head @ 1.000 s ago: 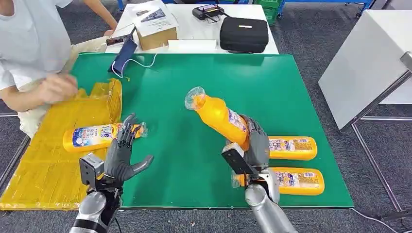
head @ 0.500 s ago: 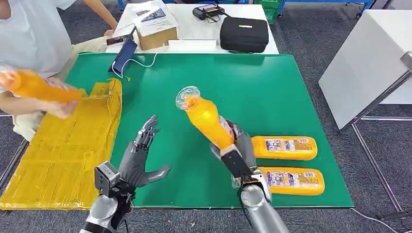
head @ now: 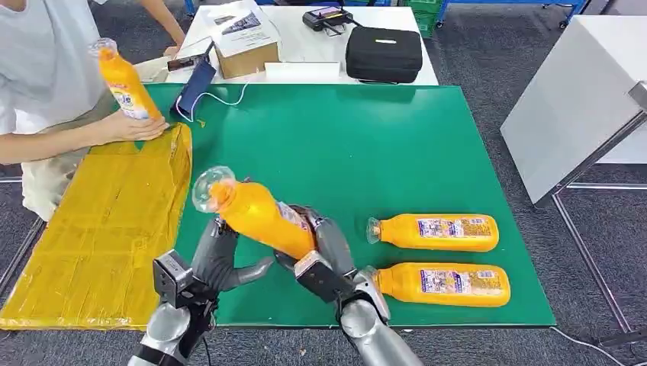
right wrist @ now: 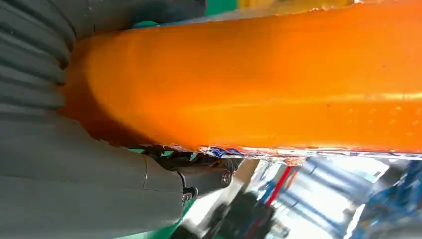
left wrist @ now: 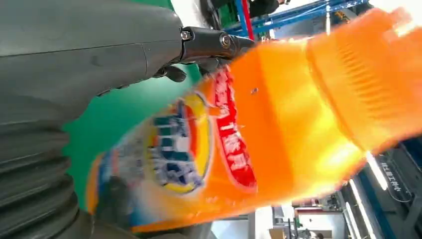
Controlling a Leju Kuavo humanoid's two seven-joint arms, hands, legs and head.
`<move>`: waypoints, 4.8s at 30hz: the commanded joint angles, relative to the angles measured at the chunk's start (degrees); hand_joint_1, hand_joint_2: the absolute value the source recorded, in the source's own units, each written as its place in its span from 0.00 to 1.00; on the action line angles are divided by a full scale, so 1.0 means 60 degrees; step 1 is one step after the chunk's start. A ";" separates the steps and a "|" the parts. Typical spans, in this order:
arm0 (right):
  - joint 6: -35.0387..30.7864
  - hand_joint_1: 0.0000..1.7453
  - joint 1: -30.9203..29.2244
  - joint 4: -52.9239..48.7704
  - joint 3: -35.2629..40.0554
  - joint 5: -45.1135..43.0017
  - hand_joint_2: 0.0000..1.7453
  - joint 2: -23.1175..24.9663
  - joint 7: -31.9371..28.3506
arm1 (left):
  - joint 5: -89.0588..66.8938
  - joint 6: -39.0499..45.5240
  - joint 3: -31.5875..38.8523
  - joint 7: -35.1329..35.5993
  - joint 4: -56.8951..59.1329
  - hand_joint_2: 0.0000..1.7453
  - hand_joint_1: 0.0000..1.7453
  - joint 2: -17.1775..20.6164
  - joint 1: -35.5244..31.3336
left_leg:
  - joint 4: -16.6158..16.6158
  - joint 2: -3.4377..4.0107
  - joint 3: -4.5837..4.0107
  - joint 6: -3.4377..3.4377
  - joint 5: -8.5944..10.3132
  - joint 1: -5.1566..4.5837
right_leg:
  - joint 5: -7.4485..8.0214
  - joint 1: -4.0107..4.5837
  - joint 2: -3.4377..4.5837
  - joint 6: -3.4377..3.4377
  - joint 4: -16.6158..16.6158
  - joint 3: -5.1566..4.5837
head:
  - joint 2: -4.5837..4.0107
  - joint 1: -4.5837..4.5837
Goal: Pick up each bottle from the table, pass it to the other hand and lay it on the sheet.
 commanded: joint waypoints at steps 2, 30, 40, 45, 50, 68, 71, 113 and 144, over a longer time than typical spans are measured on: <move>-0.0096 0.98 -0.0485 0.0163 0.1685 0.0036 1.00 -0.0154 -0.0124 | 0.0306 -0.0195 0.0141 0.0197 0.1809 1.00 0.00 0.0071 -0.1072 | 0.0000 -0.0011 0.0037 -0.0020 -0.0013 0.0015 | -0.0015 0.0011 0.0019 -0.0018 -0.0005 0.0041 | 0.0000 -0.0003; -0.0745 1.00 -0.0780 0.1327 0.2341 0.0312 1.00 -0.0228 0.0083 | 0.1969 0.0447 0.1194 0.0452 0.1767 1.00 1.00 -0.0314 -0.1371 | -0.0002 -0.0014 0.0027 -0.0014 -0.0010 0.0017 | -0.0012 0.0012 0.0007 -0.0012 -0.0011 0.0034 | 0.0000 0.0000; -0.1219 0.00 -0.0383 -0.0262 0.1492 -0.0116 1.00 -0.0683 0.0043 | -0.1241 0.4700 0.1449 -0.0131 0.1742 1.00 1.00 -0.0165 -0.1702 | 0.0005 -0.0035 0.0012 -0.0013 -0.0005 0.0016 | -0.0014 0.0012 -0.0012 -0.0013 -0.0003 0.0023 | 0.0000 0.0007; -0.0358 0.00 -0.0033 -0.1416 0.0818 -0.1588 1.00 -0.0921 -0.0216 | -0.4058 0.6925 0.1396 0.0302 0.2498 1.00 1.00 0.0186 -0.1980 | 0.0000 -0.0051 0.0027 -0.0014 -0.0007 0.0019 | -0.0020 0.0013 -0.0023 -0.0011 -0.0007 0.0034 | 0.0000 0.0011; 0.0800 0.00 0.0374 -0.2979 -0.0156 -0.2384 1.00 -0.1546 0.0081 | -1.0712 0.7974 0.3451 0.1410 0.3291 1.00 1.00 -0.0036 -0.1849 | -0.0006 -0.0008 0.0035 -0.0016 -0.0008 0.0012 | -0.0012 0.0006 0.0017 -0.0011 -0.0013 0.0041 | 0.0000 0.0000; 0.0819 0.00 0.0074 -0.2882 -0.0564 -0.2441 1.00 -0.1785 -0.0005 | -1.3991 0.7974 0.0065 0.6124 0.6093 1.00 1.00 0.2839 -0.3148 | 0.0003 0.0001 0.0018 -0.0030 -0.0001 0.0023 | -0.0013 0.0019 0.0018 -0.0010 0.0004 0.0011 | 0.0000 0.0004; 0.0819 0.00 0.0074 -0.2882 -0.0564 -0.2441 1.00 -0.1785 -0.0005 | -1.3991 0.7974 0.0065 0.6124 0.6093 1.00 1.00 0.2839 -0.3148 | 0.0007 0.0000 0.0016 -0.0029 -0.0004 0.0026 | -0.0015 0.0019 0.0020 -0.0011 0.0002 0.0016 | 0.0000 0.0004; -0.0407 0.00 -0.0477 -0.1605 -0.1148 0.0070 1.00 -0.2716 0.1321 | -1.3136 0.7974 0.4017 0.3329 0.7997 1.00 0.00 0.1598 -0.2639 | -0.0001 0.0011 0.0038 -0.0035 -0.0014 0.0017 | -0.0017 0.0012 0.0044 -0.0016 -0.0008 0.0038 | 0.0000 0.0000; 0.1097 0.00 0.0297 -0.2121 -0.1874 0.5101 1.00 -0.6072 0.3308 | -0.1619 0.2228 0.5417 -0.0437 -0.0889 1.00 0.00 0.0376 0.0913 | 0.0036 -0.0011 -0.0009 -0.0025 -0.0038 0.0013 | -0.0037 0.0009 0.0027 -0.0010 0.0007 0.0005 | 0.0000 0.0000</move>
